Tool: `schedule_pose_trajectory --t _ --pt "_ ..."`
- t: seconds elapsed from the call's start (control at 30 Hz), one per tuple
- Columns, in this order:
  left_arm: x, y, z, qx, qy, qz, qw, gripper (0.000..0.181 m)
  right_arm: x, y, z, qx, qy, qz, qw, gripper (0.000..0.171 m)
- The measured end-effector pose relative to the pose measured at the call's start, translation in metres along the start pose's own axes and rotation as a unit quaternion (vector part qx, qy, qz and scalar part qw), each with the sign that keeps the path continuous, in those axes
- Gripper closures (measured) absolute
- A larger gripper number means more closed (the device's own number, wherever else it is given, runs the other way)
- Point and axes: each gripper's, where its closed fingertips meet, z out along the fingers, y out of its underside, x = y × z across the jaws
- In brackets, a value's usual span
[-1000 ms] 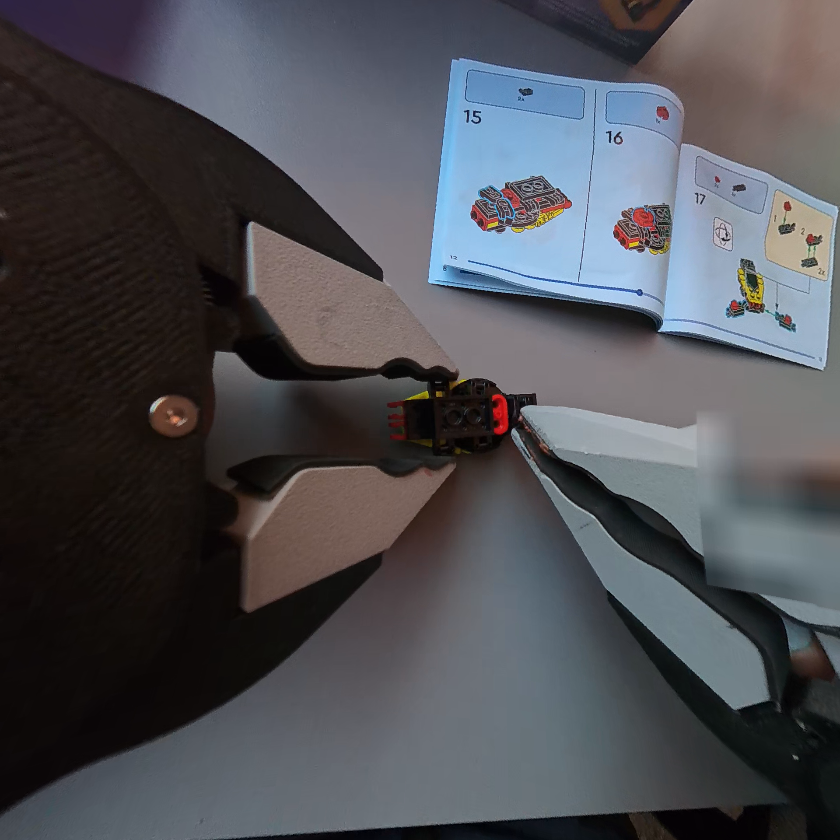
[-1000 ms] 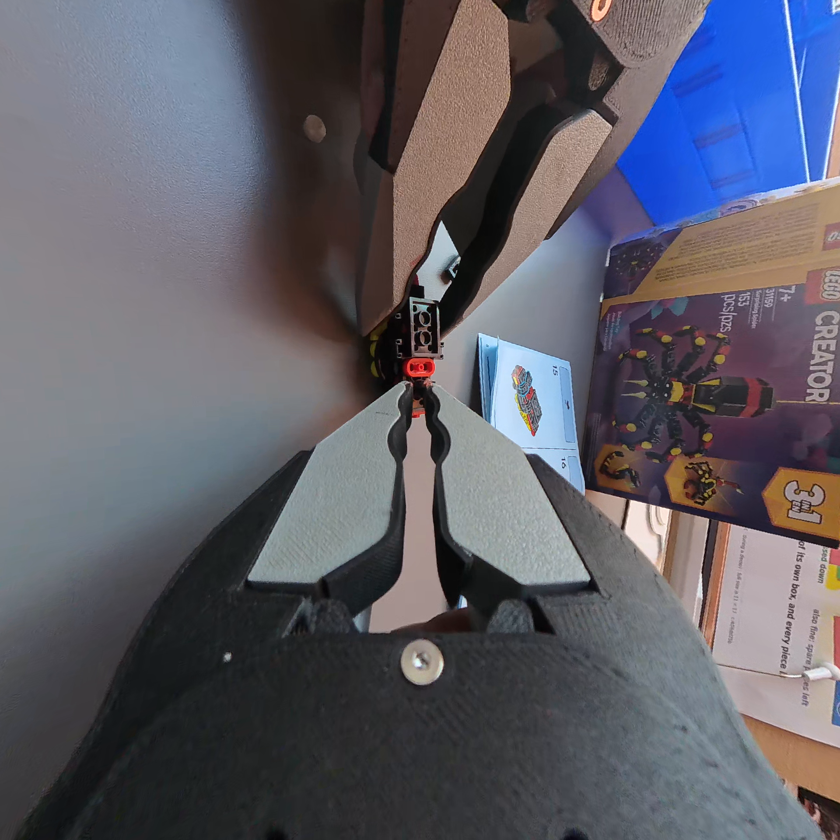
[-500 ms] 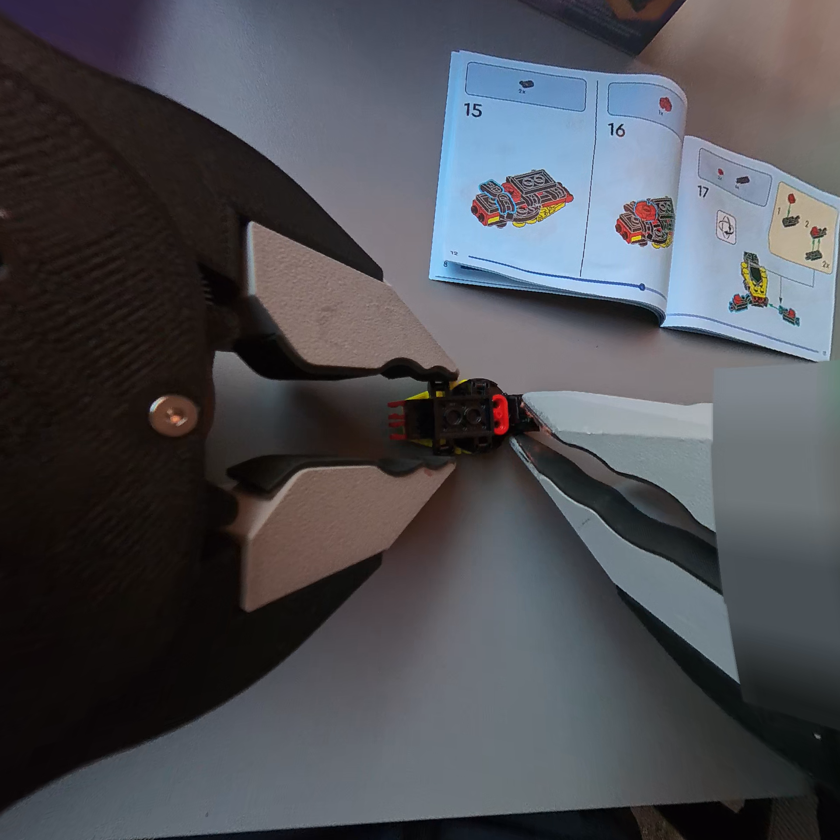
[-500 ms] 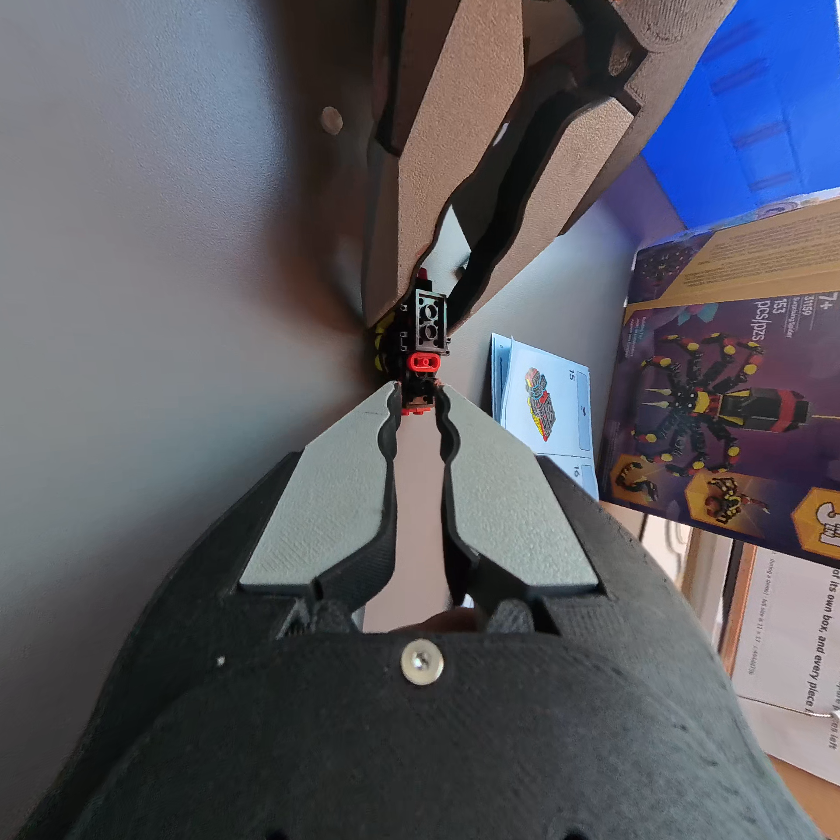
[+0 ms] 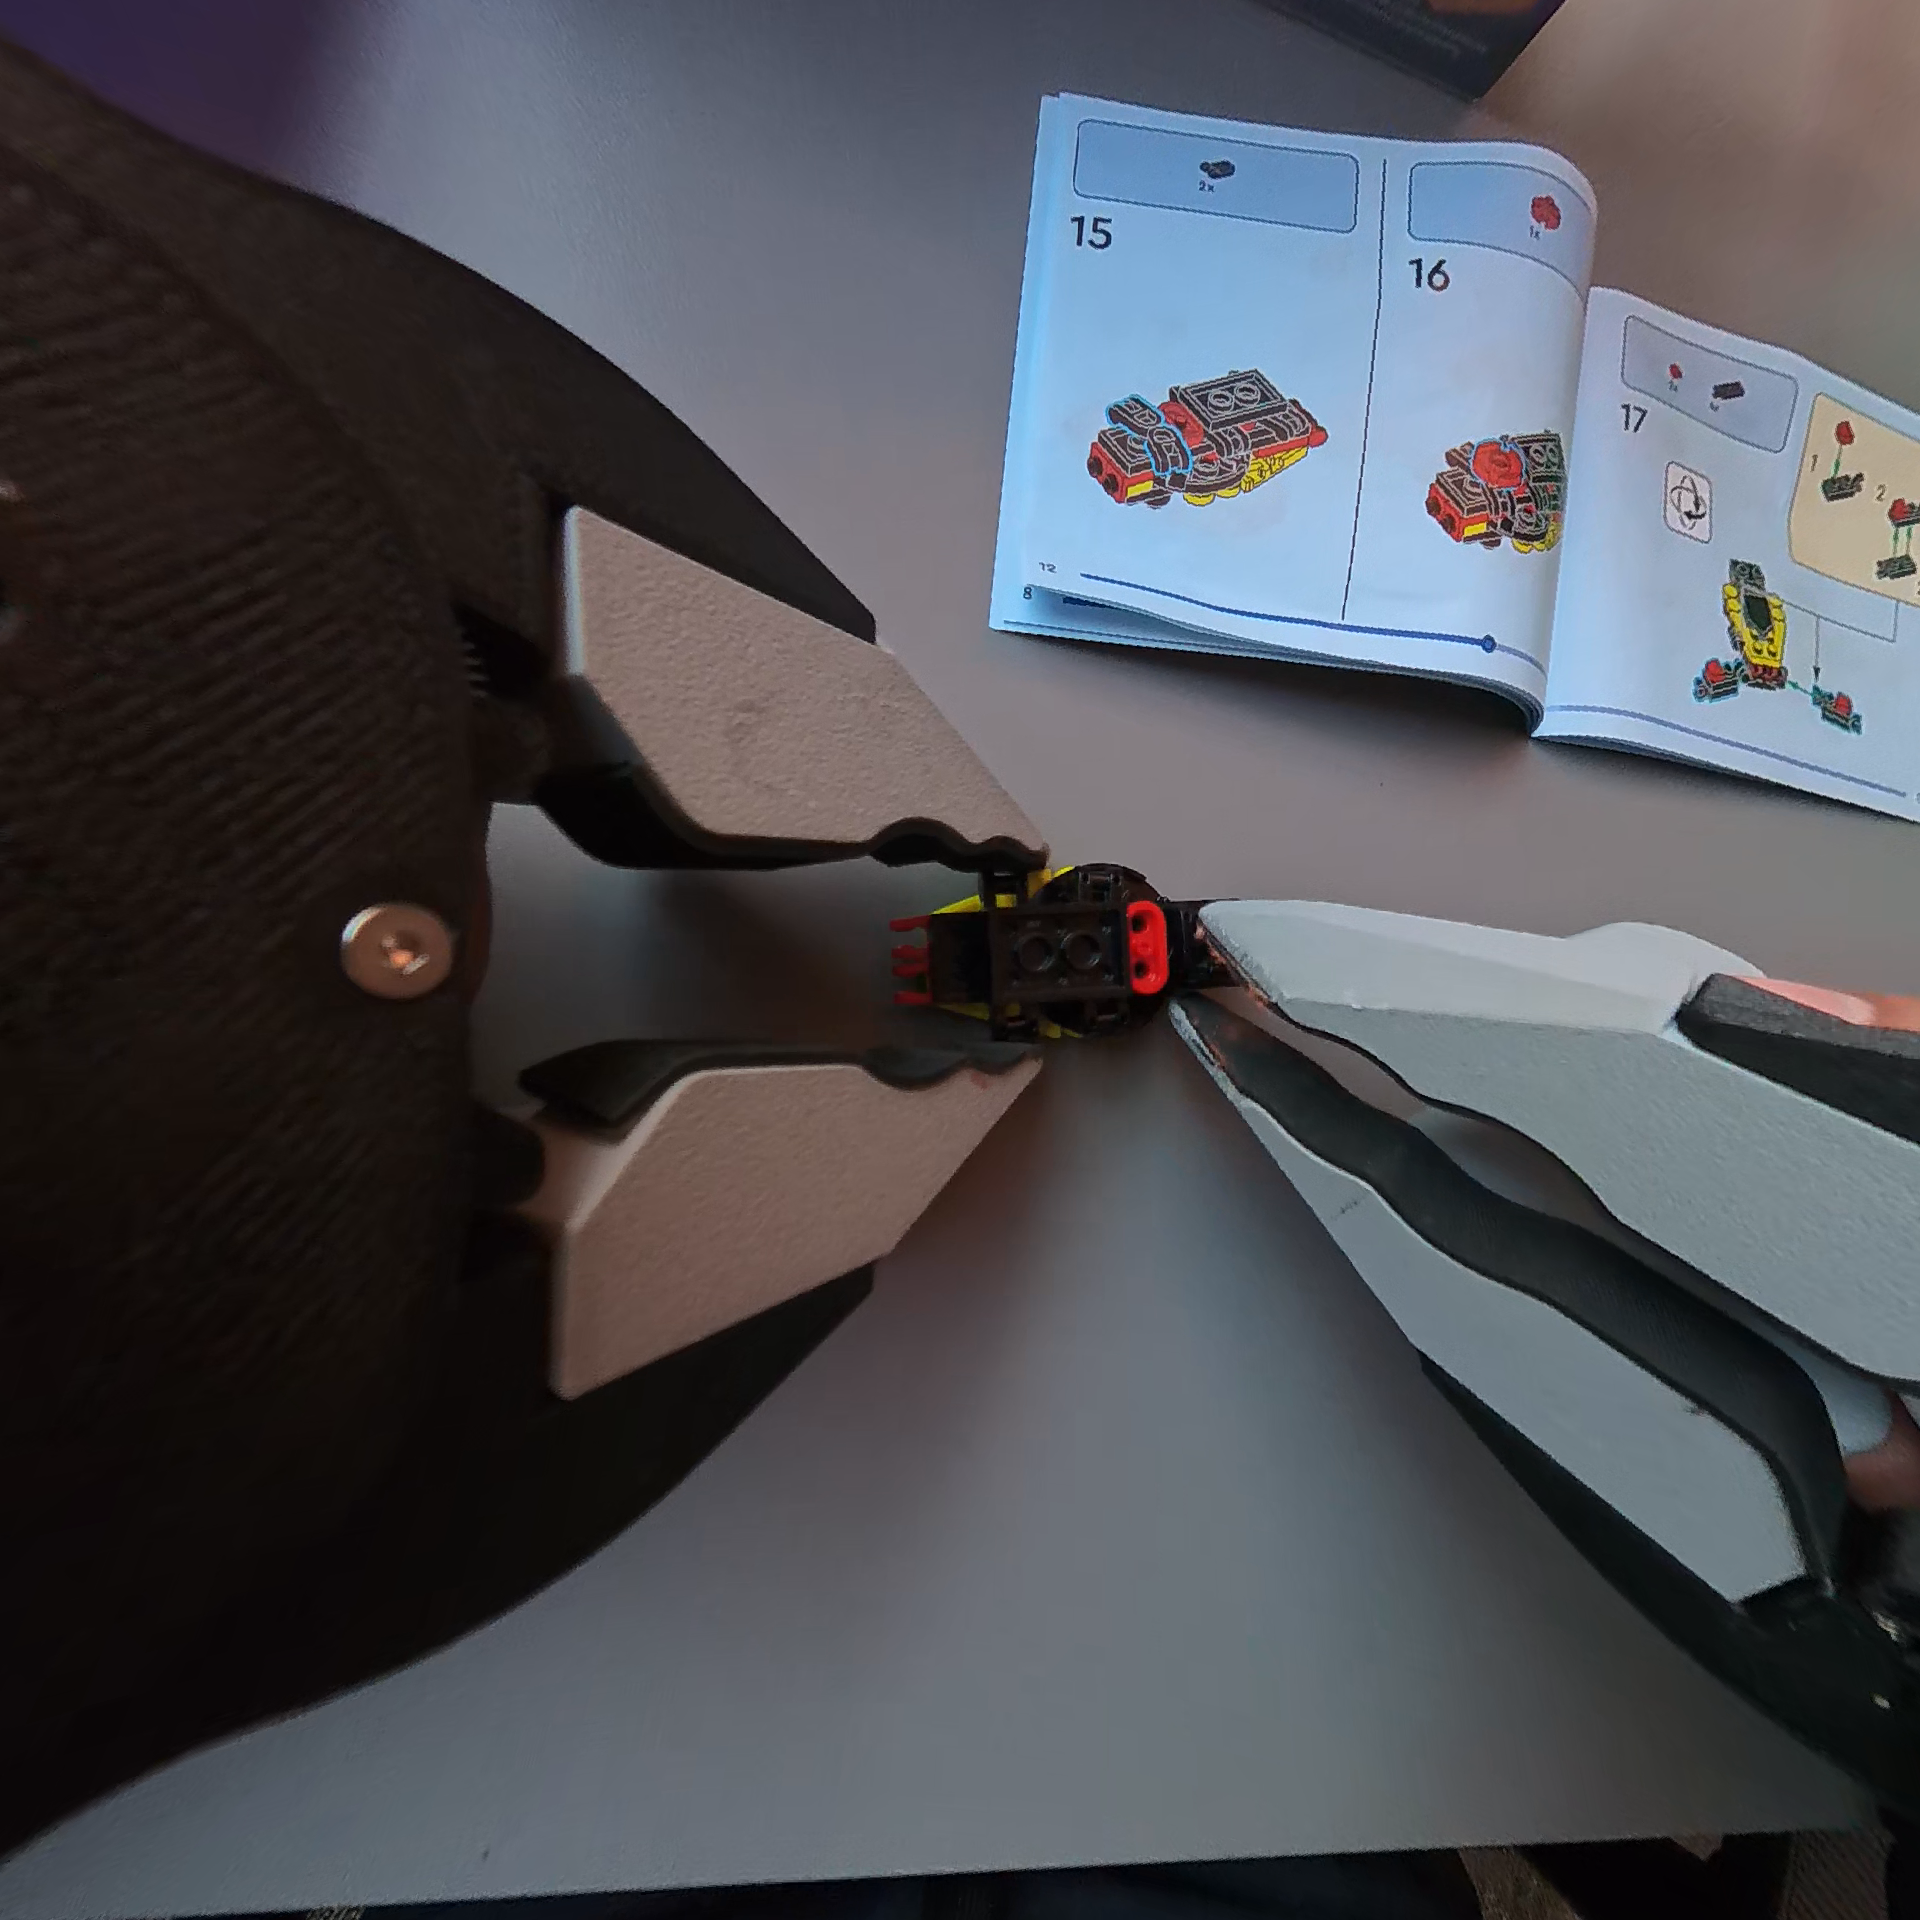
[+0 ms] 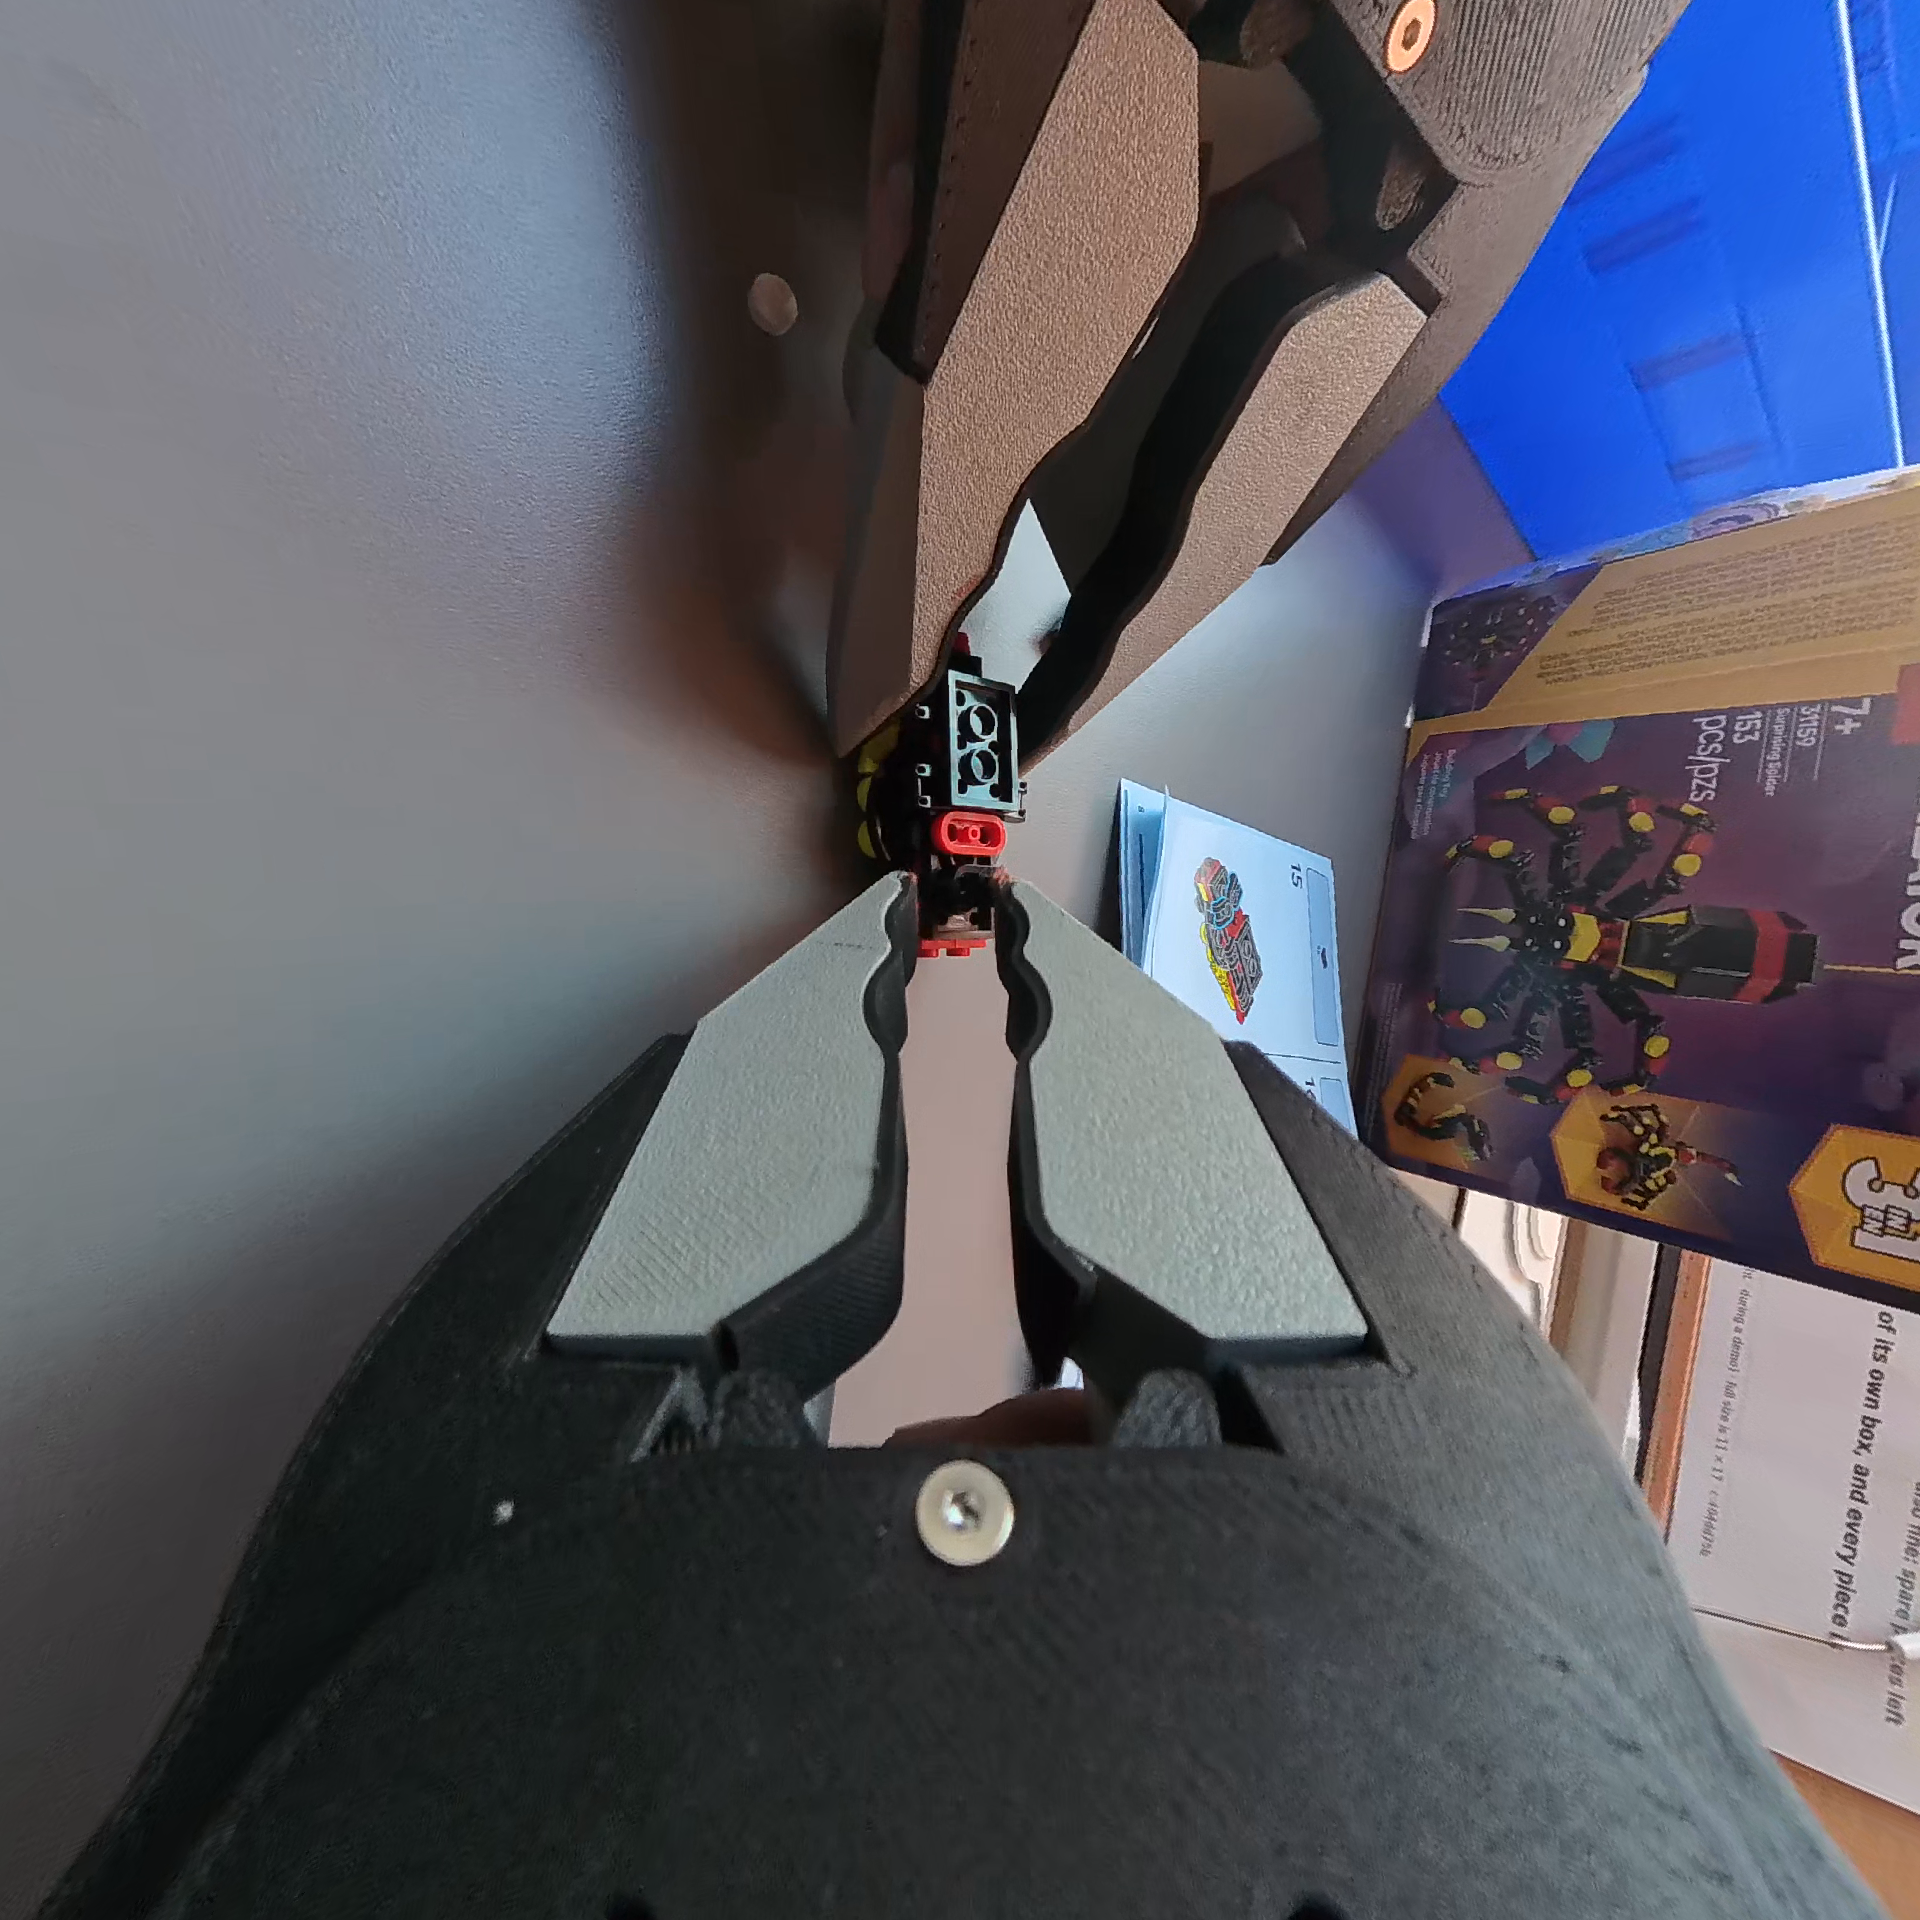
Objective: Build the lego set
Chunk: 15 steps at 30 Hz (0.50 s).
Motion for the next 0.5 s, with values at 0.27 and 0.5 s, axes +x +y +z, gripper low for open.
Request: schedule_pose_trajectory --t 0.27,0.5 --pt "-0.0001 0.0001 -0.0001 0.000 0.000 -0.001 1.000 0.152 0.0013 -0.0031 -0.0064 0.015 0.002 0.005 1.000 0.163" --pt "0.0000 0.0000 0.0000 0.000 -0.001 0.001 1.000 0.152 0.0002 -0.0001 -0.0017 0.015 -0.002 0.015 1.000 0.164"
